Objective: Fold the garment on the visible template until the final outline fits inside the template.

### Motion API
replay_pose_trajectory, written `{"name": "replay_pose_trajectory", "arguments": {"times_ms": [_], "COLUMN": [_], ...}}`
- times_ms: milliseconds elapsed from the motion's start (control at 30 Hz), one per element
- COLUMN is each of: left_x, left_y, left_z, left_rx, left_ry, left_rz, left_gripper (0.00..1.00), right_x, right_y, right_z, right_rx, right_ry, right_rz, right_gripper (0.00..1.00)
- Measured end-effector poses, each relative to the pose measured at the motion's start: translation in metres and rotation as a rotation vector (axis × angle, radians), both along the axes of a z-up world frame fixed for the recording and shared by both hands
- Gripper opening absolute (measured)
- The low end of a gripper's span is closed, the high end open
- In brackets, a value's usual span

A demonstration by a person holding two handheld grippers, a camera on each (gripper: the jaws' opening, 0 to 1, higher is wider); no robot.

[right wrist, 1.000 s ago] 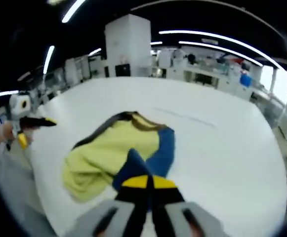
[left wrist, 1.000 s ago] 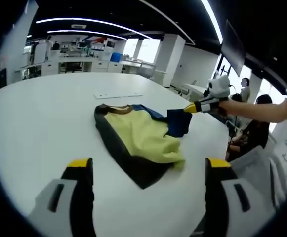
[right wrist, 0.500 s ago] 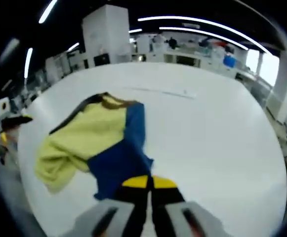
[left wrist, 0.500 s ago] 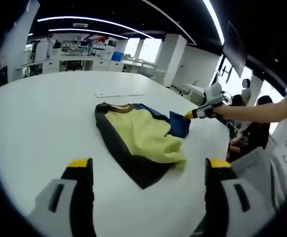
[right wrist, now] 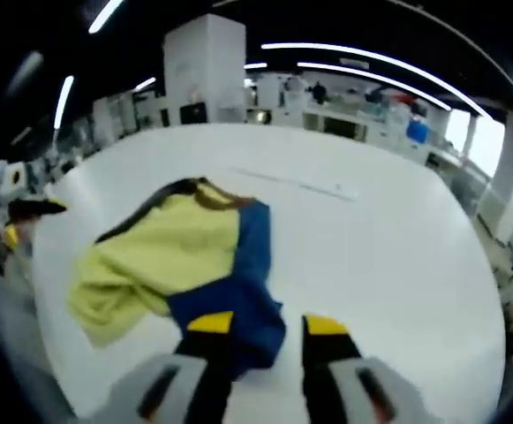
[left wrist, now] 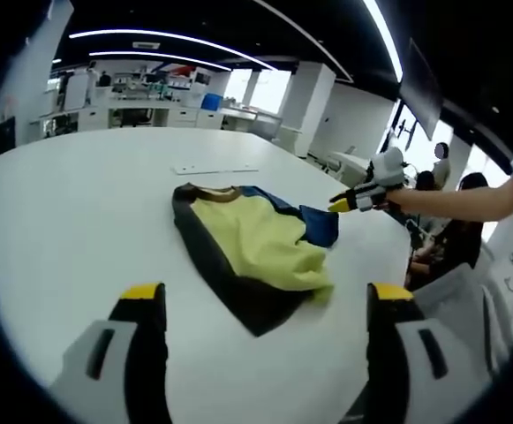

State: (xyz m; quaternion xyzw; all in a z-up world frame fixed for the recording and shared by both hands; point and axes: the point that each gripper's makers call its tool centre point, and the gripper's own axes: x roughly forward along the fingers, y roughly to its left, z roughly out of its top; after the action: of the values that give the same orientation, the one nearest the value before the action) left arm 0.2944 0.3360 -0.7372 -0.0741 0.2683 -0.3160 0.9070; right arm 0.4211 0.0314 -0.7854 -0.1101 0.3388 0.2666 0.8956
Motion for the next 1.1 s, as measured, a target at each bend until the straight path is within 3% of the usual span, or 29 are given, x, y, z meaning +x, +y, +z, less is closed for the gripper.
{"name": "replay_pose_trajectory", "arguments": {"times_ms": [167, 300, 367, 700, 900, 1100], "left_x": [-0.001, -0.001, -0.001, -0.002, -0.006, -0.007], "left_y": [-0.003, -0.003, -0.003, 0.004, 0.003, 0.006], "left_z": [0.0, -0.001, -0.001, -0.003, -0.003, -0.002], "left_rx": [-0.001, -0.006, -0.01, -0.016, -0.016, -0.035], "left_ry": [0.001, 0.003, 0.004, 0.007, 0.013, 0.01], "left_rz": [-0.008, -0.01, -0.008, 0.011, 0.014, 0.036], "left_gripper": [0.91, 0.92, 0.92, 0.92, 0.92, 0.92], "right_x": [-0.009, -0.016, -0.021, -0.032, -0.034, -0.03], "right_y": [0.021, 0.035, 0.041, 0.072, 0.088, 0.087], "right_z": [0.004, 0.001, -0.005, -0.021, -0.03, -0.041], "right_rx": [-0.017, -0.068, -0.085, -0.105, -0.098, -0.122], "right_ry": [-0.018, -0.034, -0.012, 0.007, 0.02, 0.028], "right_rz": [0.074, 0.181, 0.201, 0.278, 0.285, 0.264], "right_gripper": [0.42, 0.47, 0.49, 0.4, 0.26, 0.17]}}
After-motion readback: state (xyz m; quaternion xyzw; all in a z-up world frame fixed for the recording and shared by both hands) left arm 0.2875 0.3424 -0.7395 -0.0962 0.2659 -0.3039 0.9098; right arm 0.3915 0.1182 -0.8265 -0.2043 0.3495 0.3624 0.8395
